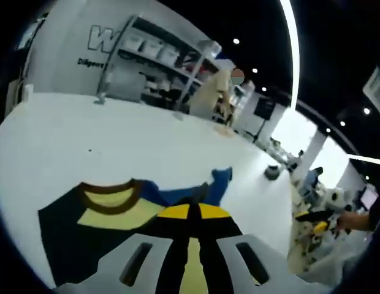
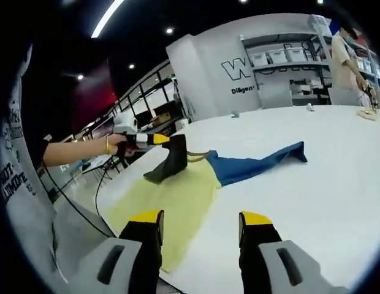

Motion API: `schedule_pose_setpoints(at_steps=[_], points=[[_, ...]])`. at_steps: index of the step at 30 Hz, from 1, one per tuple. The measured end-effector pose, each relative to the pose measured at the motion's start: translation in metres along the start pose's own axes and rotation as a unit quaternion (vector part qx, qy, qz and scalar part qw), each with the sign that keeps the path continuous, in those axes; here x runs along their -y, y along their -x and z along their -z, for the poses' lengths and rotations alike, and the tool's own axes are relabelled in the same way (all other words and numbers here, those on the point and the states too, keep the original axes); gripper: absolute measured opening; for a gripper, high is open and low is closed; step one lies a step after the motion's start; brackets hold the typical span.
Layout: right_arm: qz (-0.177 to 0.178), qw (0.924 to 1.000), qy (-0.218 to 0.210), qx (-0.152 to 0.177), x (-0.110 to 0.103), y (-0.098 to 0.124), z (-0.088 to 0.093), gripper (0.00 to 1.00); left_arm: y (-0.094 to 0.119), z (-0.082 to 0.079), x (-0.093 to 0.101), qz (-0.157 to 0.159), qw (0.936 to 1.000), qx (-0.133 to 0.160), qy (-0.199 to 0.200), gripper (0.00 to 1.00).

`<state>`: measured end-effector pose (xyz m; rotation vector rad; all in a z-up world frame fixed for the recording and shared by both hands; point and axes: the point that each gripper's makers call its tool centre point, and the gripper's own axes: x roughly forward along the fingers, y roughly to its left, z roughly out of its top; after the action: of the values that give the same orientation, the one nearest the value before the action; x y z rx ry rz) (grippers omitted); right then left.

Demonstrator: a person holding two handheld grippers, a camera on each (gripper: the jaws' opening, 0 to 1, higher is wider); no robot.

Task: Fold the garment on the visible template until the final outline fits inside the template.

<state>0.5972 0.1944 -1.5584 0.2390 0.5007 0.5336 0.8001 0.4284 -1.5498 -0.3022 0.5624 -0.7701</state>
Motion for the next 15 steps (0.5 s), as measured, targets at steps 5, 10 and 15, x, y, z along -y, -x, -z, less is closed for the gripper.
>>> schedule_pose_setpoints(at_steps=[5,10,15], points=[[-0.001,0.9999,-0.010,-0.009,0.006,-0.004,0.006,0.45,-0.014,0.021,-0.007,-0.005,0.9990,0.004,0.044,0.00],[-0.004,0.9998,-0.018,-0.004,0.007,-0.007,0.004,0.44,-0.025,0.033,0.010,0.007,0.9993,-0.004,0.037,0.00],[-0.006,0.9998,-0.020,-0.007,0.009,-0.008,0.005,0.43,-0.045,0.074,0.025,0.011,0.9975,-0.067,0.022,0.00]])
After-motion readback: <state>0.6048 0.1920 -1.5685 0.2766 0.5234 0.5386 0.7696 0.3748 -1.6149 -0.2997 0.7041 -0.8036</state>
